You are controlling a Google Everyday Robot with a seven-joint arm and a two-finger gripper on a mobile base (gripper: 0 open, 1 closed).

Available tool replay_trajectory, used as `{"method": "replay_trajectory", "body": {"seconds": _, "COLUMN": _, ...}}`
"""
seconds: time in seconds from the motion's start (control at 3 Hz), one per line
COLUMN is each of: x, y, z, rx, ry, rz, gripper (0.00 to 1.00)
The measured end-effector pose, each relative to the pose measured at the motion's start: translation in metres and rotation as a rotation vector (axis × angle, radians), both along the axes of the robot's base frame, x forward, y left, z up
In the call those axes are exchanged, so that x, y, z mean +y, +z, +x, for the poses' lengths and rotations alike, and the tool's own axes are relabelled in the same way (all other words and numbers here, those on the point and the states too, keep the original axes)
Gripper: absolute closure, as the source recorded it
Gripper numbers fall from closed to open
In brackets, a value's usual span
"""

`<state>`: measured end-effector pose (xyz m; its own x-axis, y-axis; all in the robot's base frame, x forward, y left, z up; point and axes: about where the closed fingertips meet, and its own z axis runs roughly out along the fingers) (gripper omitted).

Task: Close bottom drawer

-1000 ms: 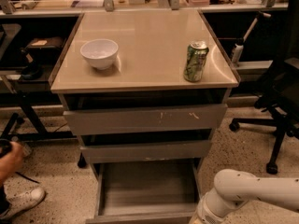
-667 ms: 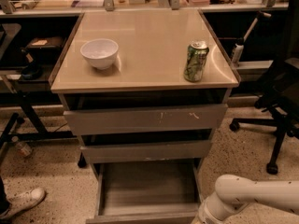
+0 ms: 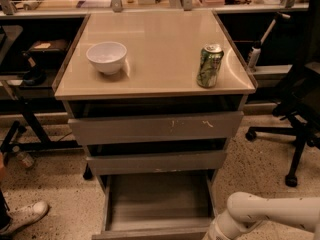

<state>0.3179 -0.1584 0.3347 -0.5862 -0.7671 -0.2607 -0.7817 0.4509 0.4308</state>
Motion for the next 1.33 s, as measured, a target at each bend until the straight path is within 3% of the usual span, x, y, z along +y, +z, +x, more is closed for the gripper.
{"method": "replay_trajectory", "body": {"seconds": 0.67, "x": 0.015, "y": -0.102, "z": 0.017, "rx": 0.028, "ry": -0.042, "rz": 0.088, "gripper": 1.0}}
{"method": "replay_trajectory", "body": {"seconds": 1.33, "x": 0.024, "y": -0.138, "z": 0.051, "rx": -0.014, "ry": -0.012, "rz": 0.054, "gripper": 1.0}}
